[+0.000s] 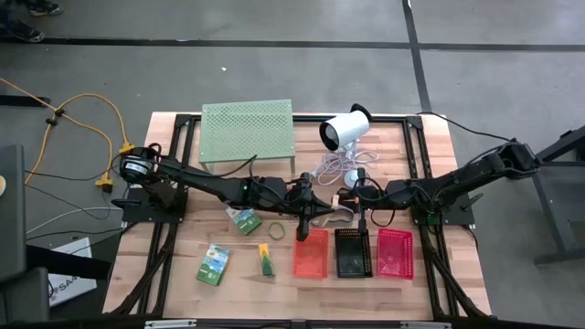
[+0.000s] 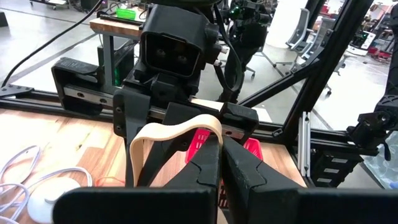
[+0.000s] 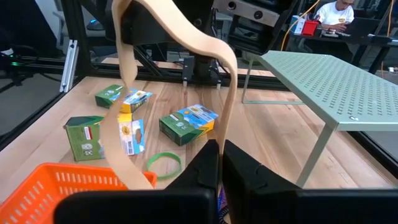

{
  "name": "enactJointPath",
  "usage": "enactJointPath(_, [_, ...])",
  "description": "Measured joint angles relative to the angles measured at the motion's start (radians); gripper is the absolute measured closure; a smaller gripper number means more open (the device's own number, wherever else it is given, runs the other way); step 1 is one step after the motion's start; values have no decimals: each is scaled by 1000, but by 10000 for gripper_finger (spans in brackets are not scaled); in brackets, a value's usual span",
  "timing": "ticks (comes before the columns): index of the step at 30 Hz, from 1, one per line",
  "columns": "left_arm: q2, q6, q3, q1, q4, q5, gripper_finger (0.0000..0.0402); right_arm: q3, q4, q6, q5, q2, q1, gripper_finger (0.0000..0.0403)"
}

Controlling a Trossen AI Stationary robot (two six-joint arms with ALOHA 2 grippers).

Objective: Pick & Place Office Desk Supplies
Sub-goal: Put the brown rubber band into the red basket

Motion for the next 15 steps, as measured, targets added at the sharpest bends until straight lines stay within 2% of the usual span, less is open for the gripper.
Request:
enactJointPath(7, [0,28,0,-2,0,4,396,0,0,0,0,0,0,400])
enactJointPath(15, [0,31,0,-2,0,6,333,0,1,0,1,0,0,400])
